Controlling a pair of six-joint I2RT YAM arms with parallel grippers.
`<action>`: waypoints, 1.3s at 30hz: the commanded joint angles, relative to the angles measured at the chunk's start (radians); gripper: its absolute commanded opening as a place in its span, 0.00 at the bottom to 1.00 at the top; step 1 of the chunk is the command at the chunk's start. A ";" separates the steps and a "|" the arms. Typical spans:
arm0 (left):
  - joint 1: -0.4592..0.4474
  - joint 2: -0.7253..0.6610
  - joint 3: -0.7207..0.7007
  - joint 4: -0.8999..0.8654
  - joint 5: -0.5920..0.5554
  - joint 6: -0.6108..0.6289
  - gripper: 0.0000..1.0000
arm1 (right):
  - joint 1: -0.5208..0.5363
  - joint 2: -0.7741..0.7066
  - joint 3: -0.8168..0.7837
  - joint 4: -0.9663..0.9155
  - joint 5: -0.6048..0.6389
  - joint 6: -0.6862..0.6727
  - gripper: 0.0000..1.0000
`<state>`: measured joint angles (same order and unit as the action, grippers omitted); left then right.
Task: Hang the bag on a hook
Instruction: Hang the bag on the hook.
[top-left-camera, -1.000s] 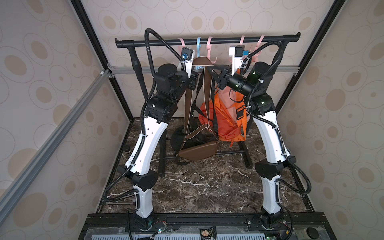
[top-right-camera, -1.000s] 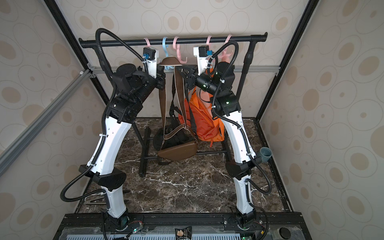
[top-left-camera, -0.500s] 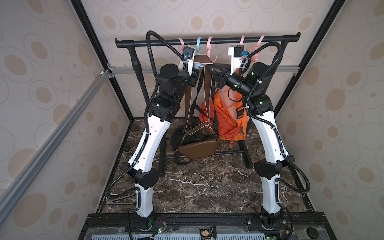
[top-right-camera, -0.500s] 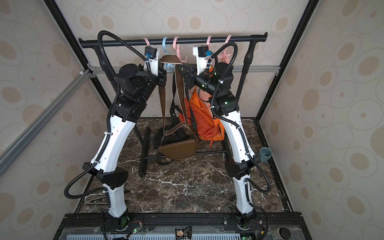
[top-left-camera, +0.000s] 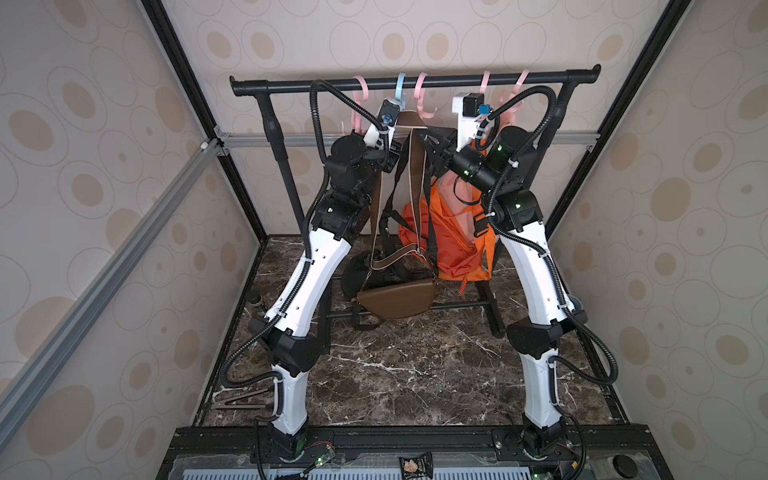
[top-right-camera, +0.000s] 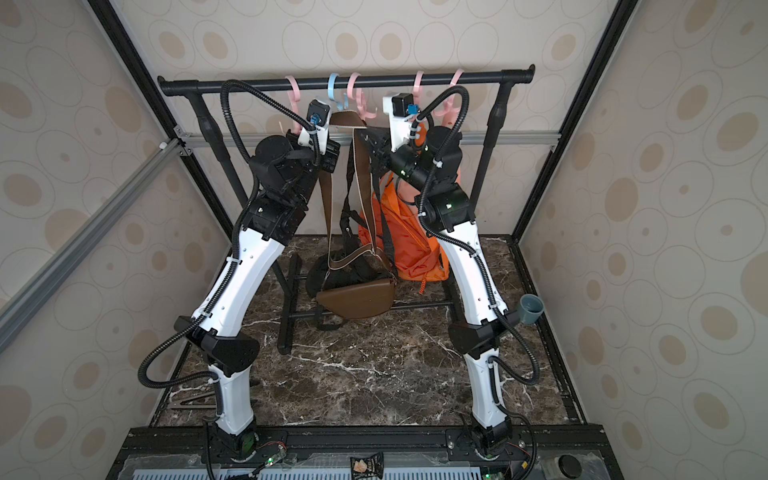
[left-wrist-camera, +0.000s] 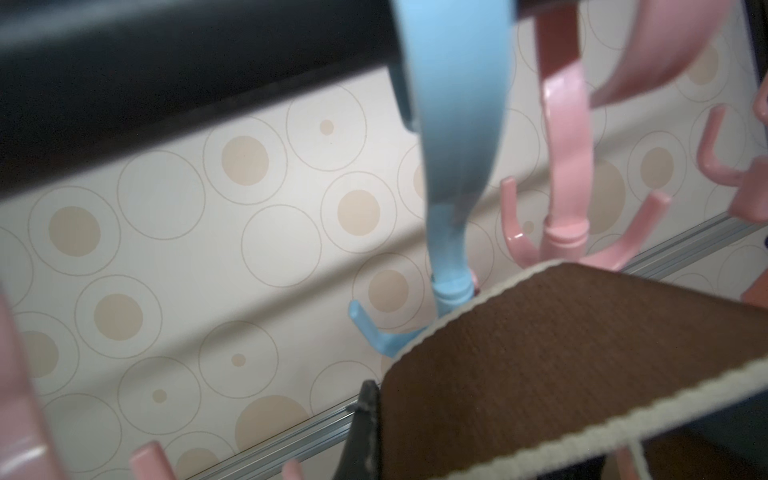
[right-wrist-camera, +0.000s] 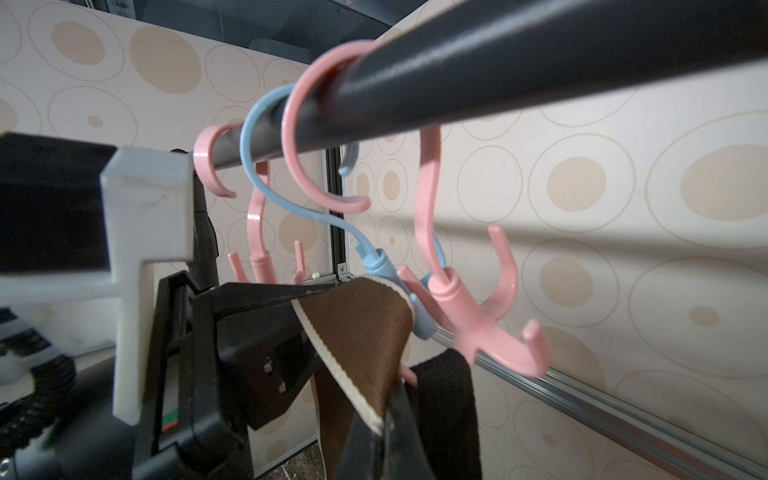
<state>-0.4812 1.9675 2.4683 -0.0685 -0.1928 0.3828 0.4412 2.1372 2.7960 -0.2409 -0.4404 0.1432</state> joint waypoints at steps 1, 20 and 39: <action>0.095 -0.006 0.005 0.062 -0.189 0.013 0.00 | -0.045 -0.034 0.035 0.077 0.105 -0.019 0.00; 0.097 -0.070 -0.104 -0.080 -0.020 -0.034 0.00 | -0.054 -0.041 0.031 -0.045 0.007 0.037 0.00; 0.095 -0.080 -0.118 -0.167 0.172 -0.104 0.00 | -0.074 -0.046 0.026 -0.059 -0.095 0.086 0.00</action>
<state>-0.4484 1.9045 2.3623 -0.1490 0.0387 0.2993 0.4118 2.1357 2.7960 -0.3229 -0.5545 0.2062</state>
